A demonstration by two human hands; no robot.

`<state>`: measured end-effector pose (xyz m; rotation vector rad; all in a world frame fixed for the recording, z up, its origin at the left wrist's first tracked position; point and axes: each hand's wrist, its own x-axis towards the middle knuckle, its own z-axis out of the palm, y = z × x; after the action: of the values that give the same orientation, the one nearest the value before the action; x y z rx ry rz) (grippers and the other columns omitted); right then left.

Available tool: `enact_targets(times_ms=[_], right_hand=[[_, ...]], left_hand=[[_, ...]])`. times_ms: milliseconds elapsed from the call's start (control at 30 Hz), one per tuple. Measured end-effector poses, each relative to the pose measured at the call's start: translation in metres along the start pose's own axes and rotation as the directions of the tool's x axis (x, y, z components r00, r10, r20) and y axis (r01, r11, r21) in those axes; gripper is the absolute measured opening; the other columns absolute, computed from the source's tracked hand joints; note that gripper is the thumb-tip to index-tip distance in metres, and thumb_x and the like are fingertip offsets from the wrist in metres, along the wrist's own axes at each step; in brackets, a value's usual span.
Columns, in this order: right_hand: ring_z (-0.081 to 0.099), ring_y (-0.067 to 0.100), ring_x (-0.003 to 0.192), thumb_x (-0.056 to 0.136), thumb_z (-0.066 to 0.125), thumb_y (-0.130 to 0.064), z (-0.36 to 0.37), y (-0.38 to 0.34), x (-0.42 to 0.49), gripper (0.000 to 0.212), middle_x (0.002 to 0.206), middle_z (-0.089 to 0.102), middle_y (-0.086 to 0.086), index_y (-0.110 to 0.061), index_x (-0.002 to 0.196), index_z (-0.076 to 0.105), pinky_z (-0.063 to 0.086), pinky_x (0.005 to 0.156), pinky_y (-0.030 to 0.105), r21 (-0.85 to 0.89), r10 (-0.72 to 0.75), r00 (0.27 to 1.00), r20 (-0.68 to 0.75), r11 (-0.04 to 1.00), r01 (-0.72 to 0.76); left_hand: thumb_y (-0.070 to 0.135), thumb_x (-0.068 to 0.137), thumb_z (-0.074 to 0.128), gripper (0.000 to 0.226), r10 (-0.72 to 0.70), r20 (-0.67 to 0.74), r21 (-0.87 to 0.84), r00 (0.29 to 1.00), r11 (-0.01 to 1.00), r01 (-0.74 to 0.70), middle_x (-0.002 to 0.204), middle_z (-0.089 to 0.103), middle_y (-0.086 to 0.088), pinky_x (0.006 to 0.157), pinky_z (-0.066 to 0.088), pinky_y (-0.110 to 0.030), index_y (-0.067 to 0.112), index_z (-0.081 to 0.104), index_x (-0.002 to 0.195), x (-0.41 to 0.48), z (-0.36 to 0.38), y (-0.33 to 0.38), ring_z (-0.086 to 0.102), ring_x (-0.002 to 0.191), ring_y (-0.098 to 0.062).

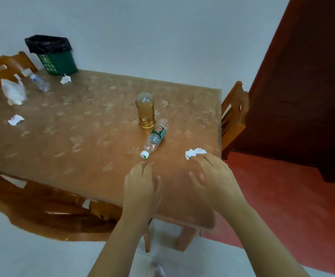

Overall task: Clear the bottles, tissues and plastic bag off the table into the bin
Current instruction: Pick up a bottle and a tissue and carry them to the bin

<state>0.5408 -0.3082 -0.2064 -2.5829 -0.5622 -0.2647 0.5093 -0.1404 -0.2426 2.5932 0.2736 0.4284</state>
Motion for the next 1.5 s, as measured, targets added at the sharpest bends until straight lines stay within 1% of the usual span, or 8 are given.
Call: enact_targets(times_ms=[167, 400, 533, 667, 867, 1000, 1300, 1500], right_hand=[[0.058, 0.035, 0.099, 0.081, 0.045, -0.024, 0.029, 0.026, 0.065, 0.036, 0.106, 0.065, 0.017, -0.001, 0.103, 0.061, 0.046, 0.086, 0.045, 0.028, -0.038, 0.998, 0.049, 0.999, 0.036], [0.054, 0.029, 0.108, 0.084, 0.051, -0.021, 0.065, 0.1, 0.109, 0.03, 0.114, 0.062, 0.011, -0.006, 0.109, 0.06, 0.041, 0.093, 0.045, 0.055, -0.051, 0.98, 0.191, 0.998, 0.041], [0.046, 0.014, 0.108, 0.088, 0.034, -0.03, 0.098, 0.15, 0.138, 0.03, 0.112, 0.058, -0.003, -0.019, 0.107, 0.054, 0.034, 0.092, 0.024, -0.037, -0.131, 0.901, 0.413, 0.986, 0.16], [0.053, 0.023, 0.099, 0.087, 0.048, -0.018, 0.122, 0.181, 0.154, 0.016, 0.102, 0.063, 0.0, -0.018, 0.097, 0.06, 0.039, 0.088, 0.032, 0.09, -0.173, 0.863, 0.475, 0.985, 0.148], [0.046, 0.019, 0.106, 0.088, 0.032, -0.036, 0.165, 0.215, 0.166, 0.039, 0.119, 0.056, 0.005, -0.017, 0.118, 0.048, 0.036, 0.095, 0.029, -0.015, -0.079, 0.749, 0.658, 0.993, 0.118], [0.039, 0.017, 0.118, 0.089, 0.049, -0.03, 0.18, 0.218, 0.161, 0.029, 0.124, 0.053, -0.001, -0.02, 0.116, 0.054, 0.033, 0.099, 0.033, 0.113, -0.041, 0.808, 0.588, 0.993, -0.031], [0.047, 0.022, 0.097, 0.076, 0.069, -0.017, 0.196, 0.22, 0.153, 0.027, 0.104, 0.055, 0.006, -0.019, 0.102, 0.062, 0.043, 0.081, 0.037, 0.179, 0.043, 0.905, 0.422, 0.975, -0.13], [0.045, 0.016, 0.081, 0.075, 0.068, -0.009, 0.196, 0.219, 0.151, 0.021, 0.086, 0.05, -0.005, -0.022, 0.091, 0.065, 0.035, 0.074, 0.03, 0.224, 0.023, 0.927, 0.374, 0.968, -0.115]], left_hand=[[0.01, 0.078, 0.058, 0.029, 0.012, 0.036, 0.084, 0.999, 0.996, -0.015, 0.111, 0.059, -0.02, 0.079, 0.042, -0.046, 0.001, 0.057, 0.106, 0.057, 0.032, -0.018, 0.054, 0.095, -0.038], [0.01, 0.078, 0.058, 0.034, -0.133, 0.07, 0.083, 0.989, 0.988, 0.127, 0.12, 0.052, -0.024, 0.09, 0.04, -0.048, -0.001, 0.054, 0.11, 0.101, 0.087, -0.023, 0.049, 0.105, -0.041], [0.013, 0.081, 0.055, 0.044, -0.277, 0.08, 0.134, 0.958, 0.955, 0.265, 0.132, 0.044, -0.024, 0.099, 0.033, -0.045, 0.002, 0.046, 0.123, 0.12, 0.114, -0.032, 0.041, 0.119, -0.038], [0.013, 0.082, 0.054, 0.047, -0.412, 0.084, 0.149, 0.907, 0.906, 0.397, 0.134, 0.041, -0.024, 0.1, 0.031, -0.044, 0.0, 0.041, 0.125, 0.129, 0.136, -0.043, 0.038, 0.121, -0.037], [0.008, 0.08, 0.055, 0.048, -0.508, 0.064, 0.145, 0.859, 0.856, 0.496, 0.13, 0.044, -0.025, 0.098, 0.03, -0.046, -0.001, 0.041, 0.126, 0.139, 0.156, -0.061, 0.041, 0.117, -0.04], [0.005, 0.079, 0.054, 0.048, -0.538, 0.043, 0.071, 0.842, 0.842, 0.535, 0.13, 0.046, -0.024, 0.099, 0.032, -0.045, -0.001, 0.043, 0.125, 0.147, 0.167, -0.071, 0.041, 0.118, -0.04], [0.009, 0.08, 0.057, 0.035, -0.606, 0.033, -0.022, 0.795, 0.795, 0.607, 0.11, 0.052, -0.025, 0.089, 0.042, -0.049, -0.001, 0.047, 0.112, 0.156, 0.185, -0.08, 0.046, 0.107, -0.04], [0.006, 0.084, 0.055, 0.023, -0.65, 0.021, -0.153, 0.76, 0.749, 0.645, 0.113, 0.051, -0.024, 0.081, 0.039, -0.038, -0.001, 0.049, 0.105, 0.154, 0.189, -0.076, 0.05, 0.102, -0.035]])
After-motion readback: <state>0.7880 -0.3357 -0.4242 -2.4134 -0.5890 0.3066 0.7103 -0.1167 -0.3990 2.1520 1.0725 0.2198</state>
